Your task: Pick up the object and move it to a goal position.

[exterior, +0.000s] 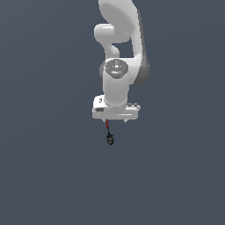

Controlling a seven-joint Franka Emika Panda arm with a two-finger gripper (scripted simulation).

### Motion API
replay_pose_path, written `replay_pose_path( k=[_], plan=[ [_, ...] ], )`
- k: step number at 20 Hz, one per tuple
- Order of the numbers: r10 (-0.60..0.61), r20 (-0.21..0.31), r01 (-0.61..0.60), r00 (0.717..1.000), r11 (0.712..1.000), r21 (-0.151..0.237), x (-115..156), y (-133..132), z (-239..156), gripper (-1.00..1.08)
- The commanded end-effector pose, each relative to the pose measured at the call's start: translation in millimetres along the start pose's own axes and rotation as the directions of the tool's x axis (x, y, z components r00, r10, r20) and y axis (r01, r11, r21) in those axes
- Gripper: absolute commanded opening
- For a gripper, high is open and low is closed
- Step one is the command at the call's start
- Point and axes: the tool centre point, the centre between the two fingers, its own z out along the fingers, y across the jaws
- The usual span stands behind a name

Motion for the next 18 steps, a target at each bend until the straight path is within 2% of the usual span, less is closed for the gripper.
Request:
replay_pose_path(
  k=[1,10,18],
  plan=[
    [0.000,0.000,0.000,1.000,1.000,0.000,0.0,0.0,0.0,1.00],
    [-0.010,-0.054,0.009,0.999,1.000,-0.020,16.9,14.3,-21.9,1.00],
    [-0.030,-0.051,0.029,0.998,0.999,-0.019,14.4,16.1,-13.3,1.00]
  ],
)
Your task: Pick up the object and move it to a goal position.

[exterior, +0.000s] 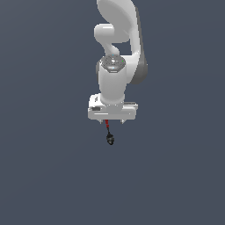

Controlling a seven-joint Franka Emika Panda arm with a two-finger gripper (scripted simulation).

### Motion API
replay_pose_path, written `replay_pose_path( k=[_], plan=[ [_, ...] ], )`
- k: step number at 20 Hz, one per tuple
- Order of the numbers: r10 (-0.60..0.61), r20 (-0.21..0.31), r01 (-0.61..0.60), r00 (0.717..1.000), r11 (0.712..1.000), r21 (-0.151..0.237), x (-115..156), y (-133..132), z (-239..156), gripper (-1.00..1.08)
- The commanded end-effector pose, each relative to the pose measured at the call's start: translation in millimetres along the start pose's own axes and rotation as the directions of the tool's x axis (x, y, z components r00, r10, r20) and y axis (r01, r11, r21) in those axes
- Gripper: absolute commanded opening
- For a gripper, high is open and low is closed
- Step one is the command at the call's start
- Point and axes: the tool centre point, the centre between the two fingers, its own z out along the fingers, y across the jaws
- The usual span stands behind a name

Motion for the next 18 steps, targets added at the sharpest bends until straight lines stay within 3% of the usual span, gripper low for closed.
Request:
replay_pose_path(
  k=[1,18],
  plan=[
    [-0.014,0.001,0.014,1.000,1.000,0.000,-2.0,1.9,5.9,1.00],
    [-0.238,0.006,0.238,0.971,0.971,0.018,-40.6,22.0,89.1,1.00]
  ],
)
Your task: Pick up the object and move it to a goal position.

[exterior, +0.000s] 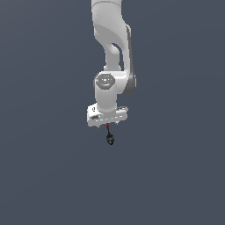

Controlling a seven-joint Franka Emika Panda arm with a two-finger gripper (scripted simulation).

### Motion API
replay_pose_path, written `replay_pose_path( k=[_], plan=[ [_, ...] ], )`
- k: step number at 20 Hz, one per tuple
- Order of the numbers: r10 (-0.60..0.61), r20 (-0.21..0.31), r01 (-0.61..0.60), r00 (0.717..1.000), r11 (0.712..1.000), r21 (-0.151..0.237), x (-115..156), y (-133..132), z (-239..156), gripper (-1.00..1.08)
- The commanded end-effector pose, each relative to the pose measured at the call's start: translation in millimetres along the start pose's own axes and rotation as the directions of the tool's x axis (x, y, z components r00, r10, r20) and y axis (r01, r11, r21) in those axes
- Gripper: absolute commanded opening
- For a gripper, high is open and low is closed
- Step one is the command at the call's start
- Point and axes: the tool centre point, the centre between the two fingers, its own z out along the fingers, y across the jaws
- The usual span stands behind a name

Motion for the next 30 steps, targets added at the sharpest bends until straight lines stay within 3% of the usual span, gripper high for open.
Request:
replay_pose_path(
  k=[1,12,27,28,30],
  plan=[
    [-0.027,-0.001,0.027,1.000,1.000,0.002,-5.1,0.8,8.5,1.00],
    [-0.050,0.000,0.050,0.999,0.999,0.005,-11.0,1.7,20.2,1.00],
    [-0.054,-0.001,0.054,0.999,0.999,0.005,-11.6,1.3,68.1,1.00],
    [-0.054,-0.001,0.054,0.999,0.999,0.005,-11.6,1.3,68.1,-1.00],
    [-0.054,-0.001,0.054,0.999,0.999,0.005,-11.6,1.3,68.1,-1.00]
  ],
)
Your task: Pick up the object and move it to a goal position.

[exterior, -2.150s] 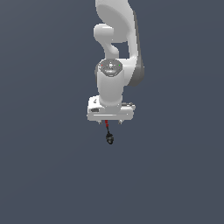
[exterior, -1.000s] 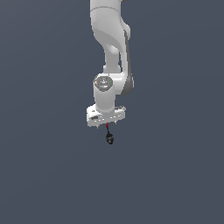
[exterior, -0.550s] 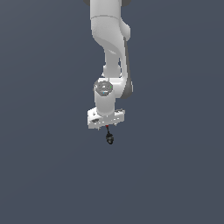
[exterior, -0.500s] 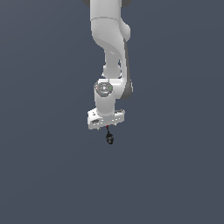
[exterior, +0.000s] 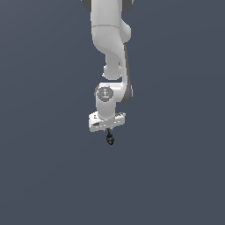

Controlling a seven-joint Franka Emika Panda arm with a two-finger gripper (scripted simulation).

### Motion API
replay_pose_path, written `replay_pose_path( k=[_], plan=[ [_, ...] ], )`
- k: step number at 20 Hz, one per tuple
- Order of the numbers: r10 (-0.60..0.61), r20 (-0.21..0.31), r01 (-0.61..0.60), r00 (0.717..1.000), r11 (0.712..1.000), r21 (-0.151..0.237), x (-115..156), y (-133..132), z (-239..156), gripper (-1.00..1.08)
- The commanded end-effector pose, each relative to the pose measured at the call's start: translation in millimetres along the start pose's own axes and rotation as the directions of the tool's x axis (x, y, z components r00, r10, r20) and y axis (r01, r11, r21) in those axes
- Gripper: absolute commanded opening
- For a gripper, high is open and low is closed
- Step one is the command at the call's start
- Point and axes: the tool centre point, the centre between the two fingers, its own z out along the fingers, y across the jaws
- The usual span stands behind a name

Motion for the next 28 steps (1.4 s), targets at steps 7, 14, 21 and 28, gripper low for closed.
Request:
replay_pose_path(
  k=[7,14,21,28],
  plan=[
    [0.001,-0.001,-0.001,1.000,1.000,-0.001,0.2,1.0,0.2,-1.00],
    [-0.003,-0.001,0.003,1.000,1.000,0.001,-4.5,11.4,-1.3,-1.00],
    [-0.002,-0.001,0.002,1.000,1.000,0.000,-23.4,59.8,-6.6,-1.00],
    [0.000,-0.001,0.000,1.000,1.000,0.000,-51.5,135.0,-14.8,-1.00]
  ],
)
